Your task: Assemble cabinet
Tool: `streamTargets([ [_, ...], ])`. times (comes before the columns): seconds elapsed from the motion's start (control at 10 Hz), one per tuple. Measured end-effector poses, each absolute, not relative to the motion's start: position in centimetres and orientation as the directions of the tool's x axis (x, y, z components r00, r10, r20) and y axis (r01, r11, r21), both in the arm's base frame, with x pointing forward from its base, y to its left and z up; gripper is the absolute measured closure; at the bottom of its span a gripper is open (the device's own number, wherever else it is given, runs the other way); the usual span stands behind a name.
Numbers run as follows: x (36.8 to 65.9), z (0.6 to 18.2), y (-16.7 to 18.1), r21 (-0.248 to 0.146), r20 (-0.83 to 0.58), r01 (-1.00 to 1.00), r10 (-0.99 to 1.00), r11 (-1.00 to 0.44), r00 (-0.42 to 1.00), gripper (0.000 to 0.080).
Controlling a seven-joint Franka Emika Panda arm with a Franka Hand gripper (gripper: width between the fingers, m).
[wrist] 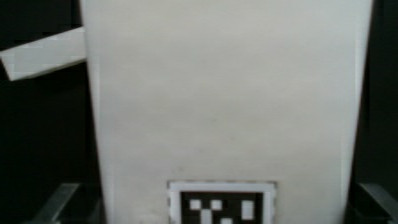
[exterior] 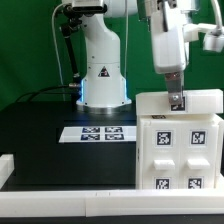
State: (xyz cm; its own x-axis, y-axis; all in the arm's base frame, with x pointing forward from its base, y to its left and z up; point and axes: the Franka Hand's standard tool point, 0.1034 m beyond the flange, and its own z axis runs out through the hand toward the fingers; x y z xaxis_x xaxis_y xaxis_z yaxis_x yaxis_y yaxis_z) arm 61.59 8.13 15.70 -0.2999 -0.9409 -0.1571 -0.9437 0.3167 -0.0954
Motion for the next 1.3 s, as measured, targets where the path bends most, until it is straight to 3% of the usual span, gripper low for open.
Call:
streamTargets([
  [0.4,61.6,15.7,8.1,-0.070,-0.183,-0.905,-0.898,0.419,-0.401,0.0240],
  [0.5,61.6,15.7,8.2,-0.071,-0.186,-0.905,-0.897,0.419,-0.401,0.0148],
  [0.6,61.6,15.7,8.4,-0.070,-0.188,-0.907,-0.898,0.416,-0.397,0.0148],
  [0.7,61.7,15.9,8.5,-0.077,-0.193,-0.919,-0.910,0.386,-0.366,0.0022],
  [1.3,62.7,19.6,9.1,-0.131,-0.272,-0.928,-0.913,0.349,-0.305,0.0002],
])
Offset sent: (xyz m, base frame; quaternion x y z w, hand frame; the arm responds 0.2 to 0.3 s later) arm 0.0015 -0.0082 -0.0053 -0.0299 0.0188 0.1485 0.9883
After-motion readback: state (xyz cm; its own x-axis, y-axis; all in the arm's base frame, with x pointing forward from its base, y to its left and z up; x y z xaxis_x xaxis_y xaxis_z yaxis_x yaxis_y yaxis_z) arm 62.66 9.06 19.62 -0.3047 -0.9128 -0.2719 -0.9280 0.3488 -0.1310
